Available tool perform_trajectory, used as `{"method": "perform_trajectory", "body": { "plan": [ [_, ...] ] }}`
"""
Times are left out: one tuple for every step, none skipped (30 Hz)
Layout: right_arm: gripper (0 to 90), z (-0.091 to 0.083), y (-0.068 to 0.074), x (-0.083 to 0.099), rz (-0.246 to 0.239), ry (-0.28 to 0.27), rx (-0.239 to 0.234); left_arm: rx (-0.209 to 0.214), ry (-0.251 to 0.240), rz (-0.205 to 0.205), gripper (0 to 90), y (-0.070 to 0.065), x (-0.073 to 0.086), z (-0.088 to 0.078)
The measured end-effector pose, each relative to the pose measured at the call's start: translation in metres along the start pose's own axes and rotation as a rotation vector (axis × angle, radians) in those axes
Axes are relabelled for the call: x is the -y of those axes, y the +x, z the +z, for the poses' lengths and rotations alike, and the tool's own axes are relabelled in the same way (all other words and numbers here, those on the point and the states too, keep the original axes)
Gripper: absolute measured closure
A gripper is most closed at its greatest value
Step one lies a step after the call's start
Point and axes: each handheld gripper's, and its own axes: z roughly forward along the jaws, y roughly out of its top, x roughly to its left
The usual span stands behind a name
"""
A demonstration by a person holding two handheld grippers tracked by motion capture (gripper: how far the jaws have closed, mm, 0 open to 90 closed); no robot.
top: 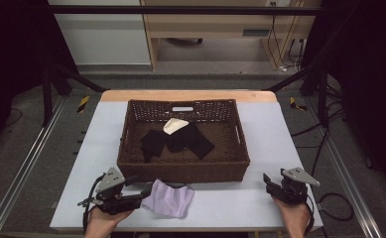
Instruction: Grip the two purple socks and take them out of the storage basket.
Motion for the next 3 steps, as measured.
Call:
{"method": "perform_trajectory", "body": {
  "plan": [
    [31.6,0.0,0.0,0.0,0.002,-0.001,0.001,-0.018,0.0,-0.012,33.2,0.006,0.003,-0.003],
    [31.1,0.0,0.0,0.0,0.003,-0.001,0.002,-0.033,0.002,-0.016,33.2,0.011,0.006,-0.005],
    [30.6,0.0,0.0,0.0,0.005,-0.003,0.002,-0.053,0.002,-0.028,33.2,0.016,0.009,-0.008]
  ]
}}
